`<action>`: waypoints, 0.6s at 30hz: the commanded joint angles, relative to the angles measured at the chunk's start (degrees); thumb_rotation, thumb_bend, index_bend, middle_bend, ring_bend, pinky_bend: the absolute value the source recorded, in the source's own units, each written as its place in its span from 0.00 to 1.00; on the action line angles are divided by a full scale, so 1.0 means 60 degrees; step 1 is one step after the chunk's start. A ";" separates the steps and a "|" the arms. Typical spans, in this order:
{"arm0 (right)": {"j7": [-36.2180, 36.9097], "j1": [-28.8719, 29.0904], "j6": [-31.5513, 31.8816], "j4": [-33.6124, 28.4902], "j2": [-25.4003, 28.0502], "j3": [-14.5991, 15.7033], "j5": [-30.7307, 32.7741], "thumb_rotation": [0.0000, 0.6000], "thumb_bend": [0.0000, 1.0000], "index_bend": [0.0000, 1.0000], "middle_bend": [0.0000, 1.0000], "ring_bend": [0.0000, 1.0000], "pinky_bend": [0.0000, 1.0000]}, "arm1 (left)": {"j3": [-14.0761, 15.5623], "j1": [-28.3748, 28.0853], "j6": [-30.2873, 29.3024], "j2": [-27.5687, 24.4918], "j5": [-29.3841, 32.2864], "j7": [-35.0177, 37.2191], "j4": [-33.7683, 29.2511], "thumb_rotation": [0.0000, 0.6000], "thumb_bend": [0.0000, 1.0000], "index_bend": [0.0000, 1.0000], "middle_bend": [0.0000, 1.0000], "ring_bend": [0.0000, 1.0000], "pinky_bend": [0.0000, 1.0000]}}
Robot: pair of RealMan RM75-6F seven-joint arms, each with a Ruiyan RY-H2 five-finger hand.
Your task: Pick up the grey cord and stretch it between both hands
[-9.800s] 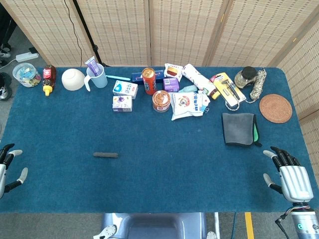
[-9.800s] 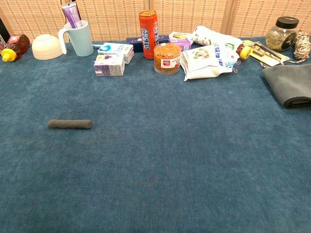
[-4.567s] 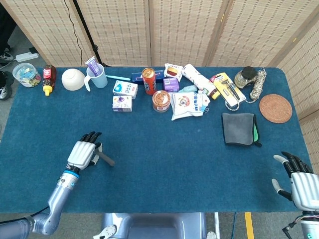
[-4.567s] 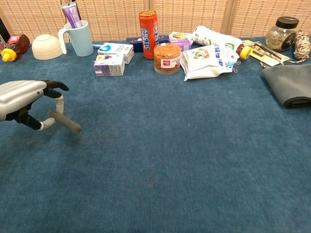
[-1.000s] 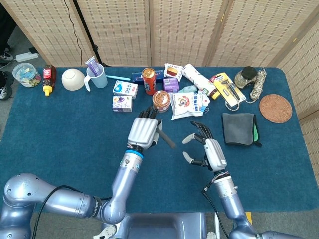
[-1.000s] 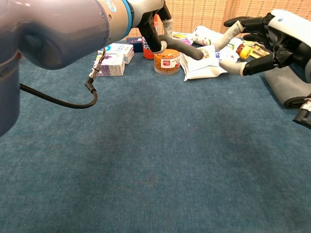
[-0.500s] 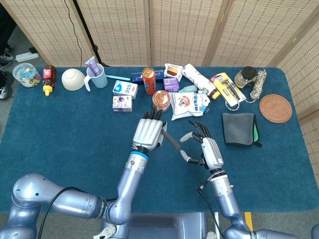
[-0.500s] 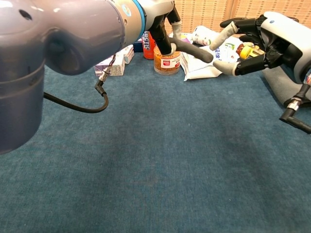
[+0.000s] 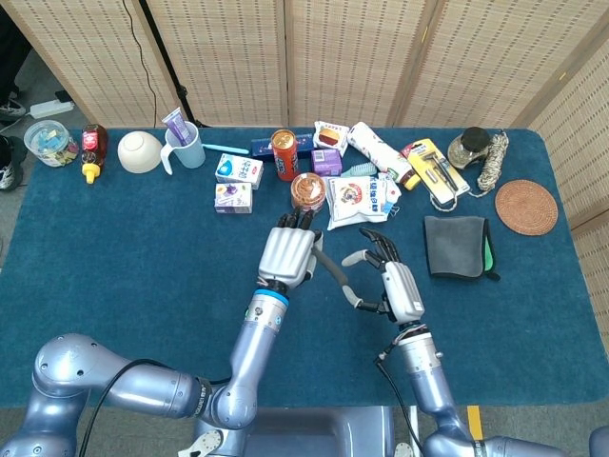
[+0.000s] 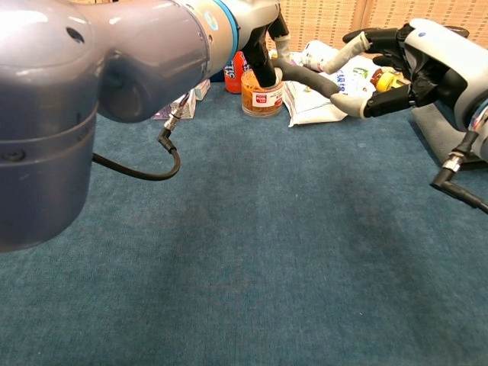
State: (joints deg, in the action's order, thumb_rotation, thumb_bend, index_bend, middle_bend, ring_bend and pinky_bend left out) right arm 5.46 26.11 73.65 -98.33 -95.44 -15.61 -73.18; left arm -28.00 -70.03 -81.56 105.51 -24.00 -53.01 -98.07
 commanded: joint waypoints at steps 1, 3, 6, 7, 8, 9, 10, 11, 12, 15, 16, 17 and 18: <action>0.0003 0.0016 0.0003 0.0039 -0.0041 -0.0026 0.0012 1.00 0.33 0.39 0.09 0.00 0.00 | 0.0008 0.0011 0.0008 0.0003 0.0003 -0.0021 -0.0015 1.00 0.58 0.72 0.15 0.04 0.15; 0.0021 0.0027 0.0008 0.0069 -0.0067 -0.0051 0.0014 1.00 0.33 0.39 0.09 0.00 0.00 | 0.0010 0.0029 0.0014 0.0002 0.0010 -0.0021 -0.0046 1.00 0.58 0.72 0.15 0.04 0.15; 0.0013 0.0042 0.0026 0.0131 -0.0117 -0.0092 0.0036 1.00 0.33 0.40 0.09 0.00 0.00 | 0.0024 0.0069 0.0014 -0.0006 0.0001 -0.0009 -0.0091 1.00 0.58 0.72 0.15 0.04 0.15; 0.0005 0.0049 0.0030 0.0165 -0.0138 -0.0111 0.0053 1.00 0.33 0.40 0.09 0.00 0.00 | 0.0034 0.0085 0.0017 -0.0013 0.0003 -0.0012 -0.0110 1.00 0.58 0.72 0.15 0.04 0.15; 0.0001 0.0056 0.0029 0.0188 -0.0152 -0.0125 0.0067 1.00 0.33 0.40 0.09 0.00 0.00 | 0.0037 0.0096 0.0021 -0.0020 0.0005 -0.0012 -0.0126 1.00 0.58 0.72 0.15 0.04 0.15; 0.0011 0.0061 0.0027 0.0204 -0.0166 -0.0138 0.0080 1.00 0.33 0.40 0.10 0.00 0.00 | 0.0044 0.0105 0.0025 -0.0026 0.0002 -0.0016 -0.0140 1.00 0.58 0.72 0.15 0.04 0.15; 0.0027 0.0065 0.0026 0.0223 -0.0180 -0.0154 0.0094 1.00 0.33 0.41 0.10 0.00 0.00 | 0.0056 0.0116 0.0031 -0.0035 -0.0005 -0.0018 -0.0157 1.00 0.58 0.72 0.15 0.04 0.15; 0.0035 0.0070 0.0034 0.0246 -0.0194 -0.0174 0.0102 1.00 0.33 0.41 0.10 0.00 0.00 | 0.0064 0.0127 0.0038 -0.0042 -0.0005 -0.0019 -0.0173 1.00 0.58 0.72 0.15 0.04 0.15; 0.0051 0.0075 0.0043 0.0278 -0.0213 -0.0206 0.0123 1.00 0.33 0.41 0.10 0.00 0.00 | 0.0072 0.0141 0.0047 -0.0052 -0.0004 -0.0020 -0.0194 1.00 0.58 0.72 0.15 0.03 0.15; 0.0095 0.0109 0.0023 0.0331 -0.0237 -0.0296 0.0181 1.00 0.33 0.42 0.11 0.00 0.00 | 0.0109 0.0154 0.0052 -0.0054 -0.0046 -0.0034 -0.0196 1.00 0.58 0.72 0.15 0.03 0.15; 0.0099 0.0123 0.0023 0.0340 -0.0246 -0.0324 0.0187 1.00 0.33 0.42 0.11 0.00 0.00 | 0.0123 0.0155 0.0055 -0.0042 -0.0061 -0.0037 -0.0187 1.00 0.58 0.72 0.15 0.03 0.15; 0.0118 0.0132 0.0016 0.0337 -0.0252 -0.0343 0.0199 1.00 0.33 0.42 0.11 0.00 0.00 | 0.0133 0.0156 0.0067 -0.0037 -0.0058 -0.0045 -0.0186 1.00 0.58 0.72 0.15 0.03 0.15; 0.0129 0.0139 0.0014 0.0337 -0.0257 -0.0365 0.0214 1.00 0.33 0.42 0.11 0.00 0.00 | 0.0135 0.0157 0.0077 -0.0031 -0.0046 -0.0053 -0.0187 1.00 0.58 0.72 0.15 0.03 0.15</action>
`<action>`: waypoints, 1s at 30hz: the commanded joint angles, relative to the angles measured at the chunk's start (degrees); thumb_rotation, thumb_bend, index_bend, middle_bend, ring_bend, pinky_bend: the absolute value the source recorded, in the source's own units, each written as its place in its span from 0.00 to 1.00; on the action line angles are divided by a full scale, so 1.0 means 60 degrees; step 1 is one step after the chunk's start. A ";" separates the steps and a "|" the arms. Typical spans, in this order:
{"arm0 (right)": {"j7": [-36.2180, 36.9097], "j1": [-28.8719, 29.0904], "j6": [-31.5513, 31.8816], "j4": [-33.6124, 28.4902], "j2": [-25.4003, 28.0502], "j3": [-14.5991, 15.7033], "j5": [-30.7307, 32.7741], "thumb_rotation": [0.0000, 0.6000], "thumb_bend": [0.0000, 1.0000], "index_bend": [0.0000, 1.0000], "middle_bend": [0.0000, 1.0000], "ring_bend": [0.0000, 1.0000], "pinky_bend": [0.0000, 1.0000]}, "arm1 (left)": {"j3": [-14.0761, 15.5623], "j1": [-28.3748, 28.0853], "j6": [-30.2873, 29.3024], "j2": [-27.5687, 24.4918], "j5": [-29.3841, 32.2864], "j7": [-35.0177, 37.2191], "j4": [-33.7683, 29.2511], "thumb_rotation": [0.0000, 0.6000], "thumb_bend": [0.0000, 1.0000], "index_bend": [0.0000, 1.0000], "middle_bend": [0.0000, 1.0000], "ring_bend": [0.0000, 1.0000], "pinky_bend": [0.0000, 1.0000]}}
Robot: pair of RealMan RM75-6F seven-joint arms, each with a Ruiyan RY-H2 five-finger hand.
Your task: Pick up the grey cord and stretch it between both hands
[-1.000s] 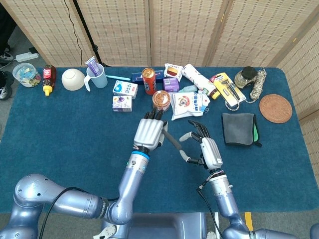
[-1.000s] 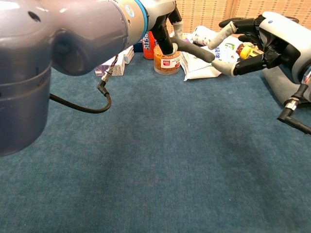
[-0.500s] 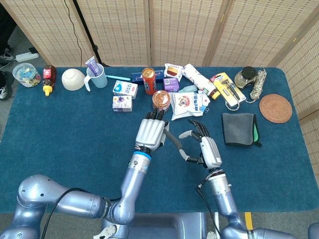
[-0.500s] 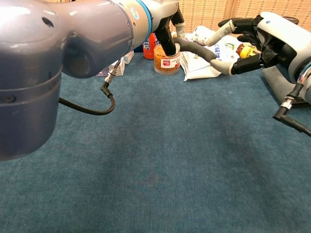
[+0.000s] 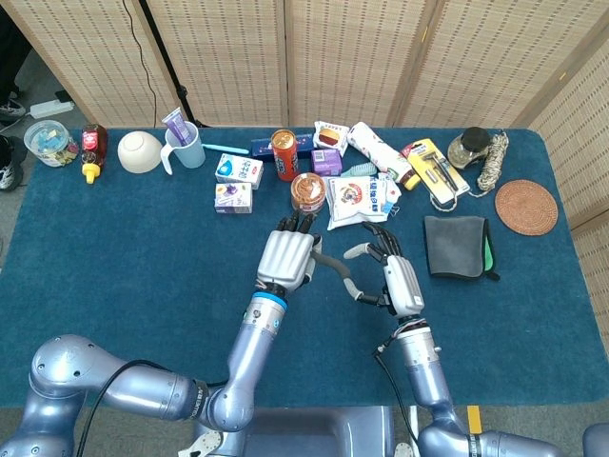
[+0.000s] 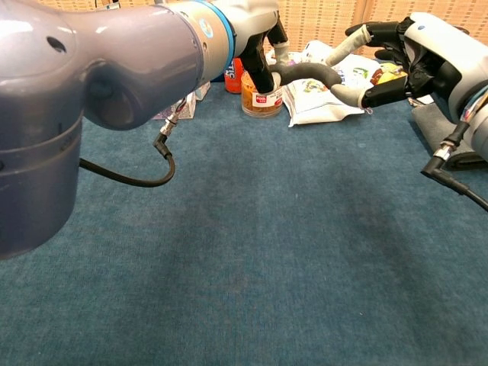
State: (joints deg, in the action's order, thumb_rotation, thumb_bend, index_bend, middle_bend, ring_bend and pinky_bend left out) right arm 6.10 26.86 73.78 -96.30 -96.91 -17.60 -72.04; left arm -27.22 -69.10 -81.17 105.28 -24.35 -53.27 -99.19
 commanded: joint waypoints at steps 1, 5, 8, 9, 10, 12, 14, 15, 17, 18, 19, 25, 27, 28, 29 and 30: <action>0.0014 0.0023 -0.0008 0.0013 -0.0016 -0.0051 0.0034 1.00 0.33 0.42 0.11 0.00 0.00 | 0.0000 -0.0001 0.0021 0.0015 0.0017 -0.0014 0.0001 1.00 0.58 0.72 0.15 0.03 0.15; 0.0023 0.0059 -0.0049 0.0041 -0.0026 -0.0106 0.0098 1.00 0.33 0.43 0.12 0.00 0.00 | -0.0013 -0.0013 0.0033 0.0060 0.0011 -0.0018 0.0010 1.00 0.58 0.72 0.15 0.03 0.15; 0.0055 0.0086 -0.0086 0.0084 -0.0021 -0.0159 0.0151 1.00 0.33 0.44 0.12 0.00 0.00 | -0.0031 -0.0028 0.0063 0.0072 0.0045 -0.0046 -0.0007 1.00 0.58 0.72 0.15 0.03 0.15; 0.0058 0.0094 -0.0099 0.0099 -0.0018 -0.0169 0.0167 1.00 0.33 0.44 0.13 0.00 0.00 | -0.0044 -0.0035 0.0061 0.0078 0.0045 -0.0053 -0.0006 1.00 0.58 0.72 0.15 0.03 0.15; 0.0087 0.0098 -0.0123 0.0089 -0.0008 -0.0169 0.0178 1.00 0.33 0.45 0.13 0.00 0.00 | -0.0063 -0.0045 0.0056 0.0087 0.0048 -0.0057 0.0003 1.00 0.58 0.72 0.15 0.03 0.15; 0.0099 0.0111 -0.0171 0.0079 0.0009 -0.0145 0.0176 1.00 0.33 0.45 0.13 0.00 0.00 | -0.0087 -0.0058 0.0047 0.0098 0.0062 -0.0075 0.0023 1.00 0.58 0.72 0.15 0.03 0.15; 0.0090 0.0135 -0.0248 0.0074 0.0026 -0.0112 0.0187 1.00 0.33 0.44 0.13 0.00 0.00 | -0.0116 -0.0076 0.0029 0.0115 0.0075 -0.0091 0.0046 1.00 0.58 0.72 0.15 0.03 0.15; 0.0091 0.0144 -0.0277 0.0069 0.0034 -0.0104 0.0194 1.00 0.33 0.43 0.13 0.00 0.00 | -0.0130 -0.0082 0.0020 0.0123 0.0081 -0.0097 0.0057 1.00 0.58 0.72 0.15 0.03 0.15; 0.0087 0.0165 -0.0317 0.0063 0.0040 -0.0082 0.0177 1.00 0.33 0.42 0.13 0.00 0.00 | -0.0152 -0.0092 0.0006 0.0136 0.0096 -0.0106 0.0080 1.00 0.58 0.72 0.15 0.03 0.15; 0.0081 0.0175 -0.0336 0.0068 0.0049 -0.0060 0.0150 1.00 0.33 0.41 0.13 0.00 0.00 | -0.0169 -0.0099 -0.0001 0.0144 0.0102 -0.0110 0.0098 1.00 0.58 0.72 0.15 0.03 0.15; 0.0071 0.0181 -0.0351 0.0072 0.0060 -0.0040 0.0136 1.00 0.33 0.40 0.12 0.00 0.00 | -0.0180 -0.0107 -0.0010 0.0152 0.0106 -0.0118 0.0119 1.00 0.58 0.72 0.15 0.03 0.15; 0.0099 0.0143 -0.0466 0.0014 0.0221 0.0104 0.0103 1.00 0.33 0.34 0.10 0.00 0.00 | -0.0266 -0.0106 -0.0008 0.0165 0.0119 -0.0074 0.0250 1.00 0.58 0.72 0.15 0.03 0.15; 0.0145 0.0112 -0.0487 -0.0038 0.0273 0.0161 0.0089 1.00 0.33 0.32 0.10 0.00 0.00 | -0.0278 -0.0101 0.0013 0.0162 0.0112 -0.0055 0.0298 1.00 0.58 0.72 0.15 0.03 0.15; 0.0164 0.0104 -0.0478 -0.0054 0.0283 0.0171 0.0069 1.00 0.33 0.31 0.09 0.00 0.00 | -0.0277 -0.0101 0.0027 0.0164 0.0115 -0.0053 0.0309 1.00 0.58 0.72 0.15 0.03 0.15; 0.0175 0.0101 -0.0458 -0.0062 0.0276 0.0173 0.0046 1.00 0.33 0.30 0.09 0.00 0.00 | -0.0273 -0.0098 0.0042 0.0165 0.0128 -0.0055 0.0309 1.00 0.58 0.72 0.15 0.03 0.15; 0.0173 0.0104 -0.0450 -0.0063 0.0268 0.0175 0.0036 1.00 0.33 0.30 0.09 0.00 0.00 | -0.0270 -0.0097 0.0045 0.0167 0.0134 -0.0058 0.0309 1.00 0.58 0.72 0.15 0.03 0.15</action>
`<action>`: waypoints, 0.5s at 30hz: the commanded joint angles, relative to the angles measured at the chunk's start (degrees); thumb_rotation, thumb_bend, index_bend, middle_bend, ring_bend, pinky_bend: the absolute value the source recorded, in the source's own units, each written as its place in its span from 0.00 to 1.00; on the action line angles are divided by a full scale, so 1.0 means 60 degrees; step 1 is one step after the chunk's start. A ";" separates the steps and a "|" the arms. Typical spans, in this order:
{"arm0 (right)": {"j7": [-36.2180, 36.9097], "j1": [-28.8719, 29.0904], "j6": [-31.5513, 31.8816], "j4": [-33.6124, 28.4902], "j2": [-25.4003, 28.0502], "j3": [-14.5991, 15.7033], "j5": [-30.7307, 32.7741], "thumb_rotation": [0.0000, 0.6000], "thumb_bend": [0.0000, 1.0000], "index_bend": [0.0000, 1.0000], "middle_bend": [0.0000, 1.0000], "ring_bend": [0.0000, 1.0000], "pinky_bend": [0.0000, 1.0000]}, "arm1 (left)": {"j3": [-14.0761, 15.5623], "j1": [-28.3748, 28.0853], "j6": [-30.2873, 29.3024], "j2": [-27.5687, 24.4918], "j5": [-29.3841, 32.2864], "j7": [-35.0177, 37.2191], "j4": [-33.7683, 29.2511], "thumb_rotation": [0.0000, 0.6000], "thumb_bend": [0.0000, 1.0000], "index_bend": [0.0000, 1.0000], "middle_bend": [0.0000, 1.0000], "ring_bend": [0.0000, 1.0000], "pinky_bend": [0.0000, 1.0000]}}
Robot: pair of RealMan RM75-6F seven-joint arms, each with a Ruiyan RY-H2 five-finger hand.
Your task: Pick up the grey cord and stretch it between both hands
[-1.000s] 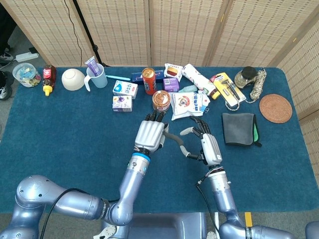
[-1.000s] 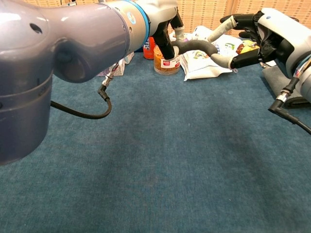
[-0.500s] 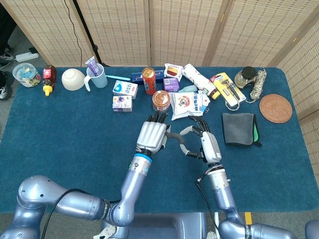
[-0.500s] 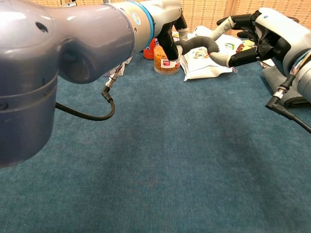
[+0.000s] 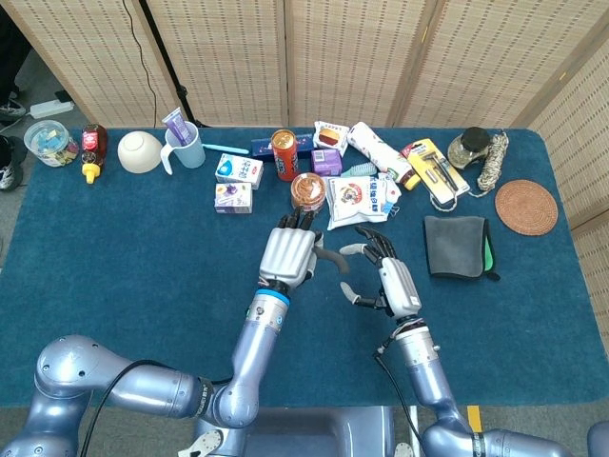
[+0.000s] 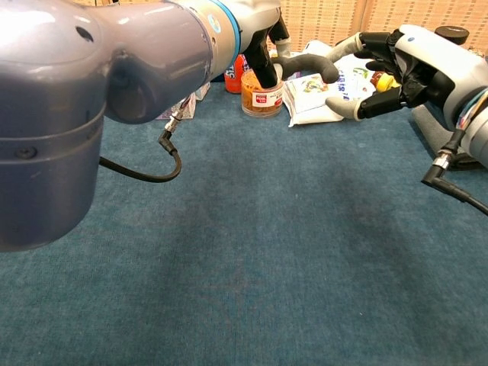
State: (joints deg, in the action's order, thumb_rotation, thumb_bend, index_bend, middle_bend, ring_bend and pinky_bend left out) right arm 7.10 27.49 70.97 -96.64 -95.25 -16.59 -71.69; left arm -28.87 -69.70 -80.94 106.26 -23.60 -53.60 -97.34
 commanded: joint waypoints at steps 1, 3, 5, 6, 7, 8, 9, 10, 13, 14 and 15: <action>0.0010 0.0006 0.0023 -0.0012 -0.0024 0.0001 -0.0032 1.00 0.33 0.30 0.09 0.00 0.00 | 0.0013 0.0003 0.0010 0.0008 0.0011 -0.0007 -0.0001 1.00 0.58 0.72 0.15 0.03 0.15; 0.0016 0.0036 0.0050 0.0012 -0.0074 -0.0044 -0.0045 1.00 0.33 0.30 0.09 0.00 0.00 | 0.0047 0.0005 0.0008 0.0022 0.0013 -0.0026 -0.0020 1.00 0.58 0.72 0.15 0.03 0.15; 0.0007 0.0059 0.0121 0.0064 -0.0145 -0.0117 -0.0039 1.00 0.33 0.32 0.10 0.00 0.00 | 0.0097 0.0010 -0.0002 0.0029 -0.0005 -0.0053 -0.0052 1.00 0.58 0.72 0.15 0.03 0.15; -0.0008 0.0065 0.0144 0.0089 -0.0167 -0.0138 -0.0029 1.00 0.33 0.33 0.11 0.00 0.00 | 0.0119 0.0014 -0.0006 0.0029 -0.0021 -0.0061 -0.0061 1.00 0.58 0.72 0.15 0.03 0.15; -0.0018 0.0068 0.0154 0.0103 -0.0177 -0.0150 -0.0020 1.00 0.33 0.34 0.11 0.00 0.00 | 0.0130 0.0018 -0.0008 0.0028 -0.0027 -0.0065 -0.0067 1.00 0.58 0.72 0.15 0.03 0.15; -0.0024 0.0064 0.0203 0.0130 -0.0204 -0.0192 0.0008 1.00 0.33 0.34 0.11 0.00 0.00 | 0.0159 0.0027 -0.0012 0.0029 -0.0041 -0.0075 -0.0079 1.00 0.58 0.72 0.15 0.03 0.15; -0.0027 0.0060 0.0240 0.0149 -0.0224 -0.0214 0.0021 1.00 0.33 0.35 0.12 0.00 0.00 | 0.0173 0.0035 -0.0014 0.0029 -0.0050 -0.0075 -0.0086 1.00 0.58 0.72 0.15 0.03 0.15; -0.0036 0.0055 0.0267 0.0171 -0.0239 -0.0229 0.0035 1.00 0.33 0.36 0.12 0.00 0.00 | 0.0189 0.0044 -0.0015 0.0030 -0.0055 -0.0077 -0.0093 1.00 0.58 0.72 0.15 0.03 0.15; -0.0029 0.0041 0.0310 0.0211 -0.0275 -0.0264 0.0096 1.00 0.33 0.39 0.13 0.00 0.00 | 0.0205 0.0063 -0.0023 0.0035 -0.0078 -0.0069 -0.0104 1.00 0.58 0.72 0.15 0.03 0.15; -0.0016 0.0039 0.0308 0.0215 -0.0280 -0.0267 0.0109 1.00 0.33 0.39 0.14 0.00 0.00 | 0.0206 0.0066 -0.0025 0.0036 -0.0083 -0.0071 -0.0108 1.00 0.58 0.72 0.15 0.03 0.15; -0.0006 0.0037 0.0311 0.0222 -0.0285 -0.0271 0.0115 1.00 0.33 0.40 0.14 0.00 0.00 | 0.0208 0.0067 -0.0026 0.0036 -0.0088 -0.0078 -0.0113 1.00 0.58 0.72 0.15 0.03 0.15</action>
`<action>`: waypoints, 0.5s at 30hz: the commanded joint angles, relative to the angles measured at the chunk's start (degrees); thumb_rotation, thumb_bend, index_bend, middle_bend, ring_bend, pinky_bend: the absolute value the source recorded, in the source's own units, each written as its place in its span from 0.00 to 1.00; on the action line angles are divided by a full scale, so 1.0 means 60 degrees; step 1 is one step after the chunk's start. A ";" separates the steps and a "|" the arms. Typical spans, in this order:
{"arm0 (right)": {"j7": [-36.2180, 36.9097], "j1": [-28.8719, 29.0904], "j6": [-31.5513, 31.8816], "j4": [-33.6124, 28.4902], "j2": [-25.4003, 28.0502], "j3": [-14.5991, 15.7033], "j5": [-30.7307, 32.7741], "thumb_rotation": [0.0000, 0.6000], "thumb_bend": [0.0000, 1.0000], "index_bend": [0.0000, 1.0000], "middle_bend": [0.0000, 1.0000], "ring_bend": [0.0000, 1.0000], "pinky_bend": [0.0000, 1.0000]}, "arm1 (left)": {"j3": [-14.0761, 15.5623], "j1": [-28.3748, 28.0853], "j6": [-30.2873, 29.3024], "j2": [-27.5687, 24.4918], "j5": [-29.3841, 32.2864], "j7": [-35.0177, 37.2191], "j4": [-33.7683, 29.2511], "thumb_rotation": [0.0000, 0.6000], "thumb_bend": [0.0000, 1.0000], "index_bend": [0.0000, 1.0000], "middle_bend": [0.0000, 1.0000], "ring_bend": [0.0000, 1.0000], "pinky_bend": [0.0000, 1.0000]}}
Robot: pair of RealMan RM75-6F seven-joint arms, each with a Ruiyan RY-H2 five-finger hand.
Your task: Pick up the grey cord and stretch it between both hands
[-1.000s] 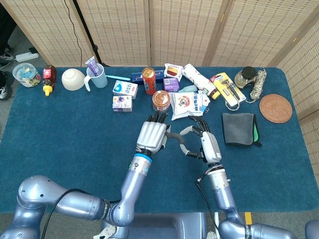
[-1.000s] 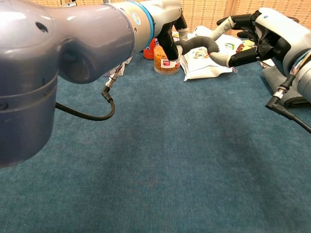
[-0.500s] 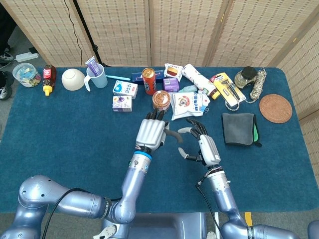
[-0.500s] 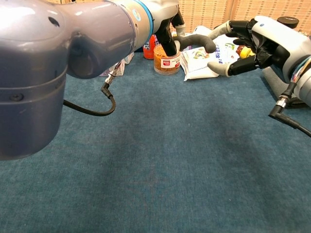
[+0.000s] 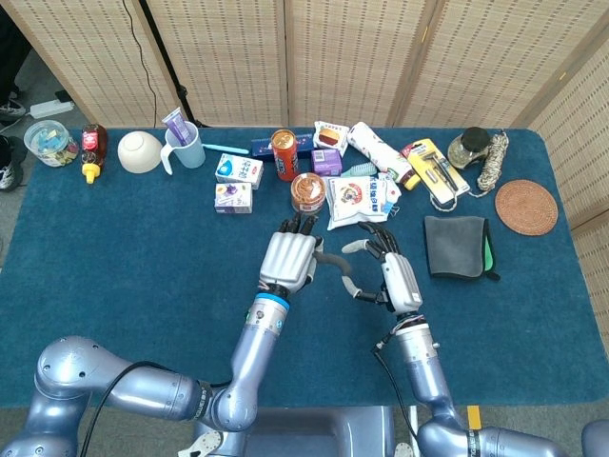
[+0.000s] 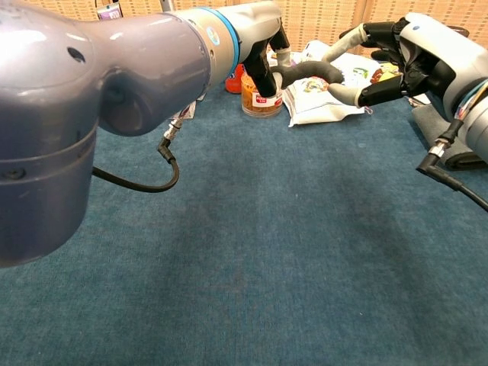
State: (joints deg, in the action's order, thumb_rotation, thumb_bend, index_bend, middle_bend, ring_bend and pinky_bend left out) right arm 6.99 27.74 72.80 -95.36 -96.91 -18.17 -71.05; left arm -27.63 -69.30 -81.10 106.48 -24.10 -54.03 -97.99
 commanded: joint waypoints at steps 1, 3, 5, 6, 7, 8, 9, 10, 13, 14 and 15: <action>0.0014 -0.0006 0.0024 0.0026 -0.0023 -0.0014 0.0010 1.00 0.33 0.40 0.14 0.00 0.00 | 0.0002 0.0001 0.0000 -0.0001 -0.0005 -0.0019 -0.0014 1.00 0.58 0.72 0.15 0.03 0.15; 0.0021 -0.0001 0.0020 0.0029 -0.0031 -0.0016 0.0013 1.00 0.33 0.41 0.15 0.00 0.00 | -0.0010 -0.0008 -0.0009 0.0007 -0.0003 -0.0039 -0.0020 1.00 0.58 0.72 0.15 0.03 0.15; 0.0048 -0.0001 0.0020 0.0009 -0.0032 -0.0015 0.0003 1.00 0.33 0.41 0.15 0.00 0.00 | -0.0025 -0.0023 -0.0012 0.0015 -0.0007 -0.0060 -0.0020 1.00 0.58 0.72 0.15 0.03 0.15; 0.0058 -0.0005 0.0020 0.0004 -0.0027 -0.0013 0.0000 1.00 0.33 0.41 0.15 0.00 0.00 | -0.0026 -0.0029 -0.0016 0.0021 0.0001 -0.0079 -0.0026 1.00 0.58 0.72 0.15 0.03 0.15; 0.0063 -0.0009 0.0025 0.0001 -0.0026 -0.0013 0.0002 1.00 0.33 0.42 0.15 0.00 0.00 | -0.0024 -0.0035 -0.0025 0.0027 0.0005 -0.0098 -0.0026 1.00 0.58 0.72 0.15 0.03 0.15; 0.0088 -0.0019 0.0043 -0.0002 -0.0028 -0.0024 0.0007 1.00 0.33 0.42 0.15 0.00 0.00 | -0.0003 -0.0045 -0.0038 0.0033 0.0001 -0.0139 -0.0024 1.00 0.58 0.72 0.15 0.03 0.15; 0.0096 -0.0026 0.0044 -0.0003 -0.0022 -0.0023 0.0013 1.00 0.33 0.42 0.15 0.00 0.00 | 0.0007 -0.0048 -0.0041 0.0040 -0.0003 -0.0152 -0.0025 1.00 0.58 0.72 0.15 0.03 0.15; 0.0104 -0.0036 0.0055 -0.0002 -0.0017 -0.0022 0.0017 1.00 0.33 0.43 0.16 0.00 0.00 | 0.0021 -0.0048 -0.0041 0.0049 -0.0003 -0.0166 -0.0026 1.00 0.58 0.72 0.15 0.03 0.15; 0.0122 -0.0053 0.0069 0.0000 -0.0018 -0.0025 0.0035 1.00 0.33 0.45 0.17 0.01 0.00 | 0.0032 -0.0047 -0.0050 0.0070 -0.0008 -0.0179 -0.0016 1.00 0.58 0.72 0.15 0.02 0.15; 0.0134 -0.0057 0.0078 -0.0001 -0.0021 -0.0031 0.0038 1.00 0.33 0.45 0.17 0.01 0.00 | 0.0030 -0.0047 -0.0047 0.0076 -0.0005 -0.0179 -0.0014 1.00 0.58 0.72 0.15 0.02 0.15; 0.0149 -0.0061 0.0089 0.0004 -0.0026 -0.0037 0.0037 1.00 0.33 0.46 0.17 0.01 0.00 | 0.0023 -0.0048 -0.0043 0.0082 0.0003 -0.0180 -0.0015 1.00 0.58 0.72 0.15 0.02 0.15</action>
State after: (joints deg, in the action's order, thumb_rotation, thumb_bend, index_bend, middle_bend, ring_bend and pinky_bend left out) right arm 7.87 27.38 73.32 -95.34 -97.06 -18.38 -70.83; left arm -27.50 -69.59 -81.35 106.97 -24.08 -55.11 -98.08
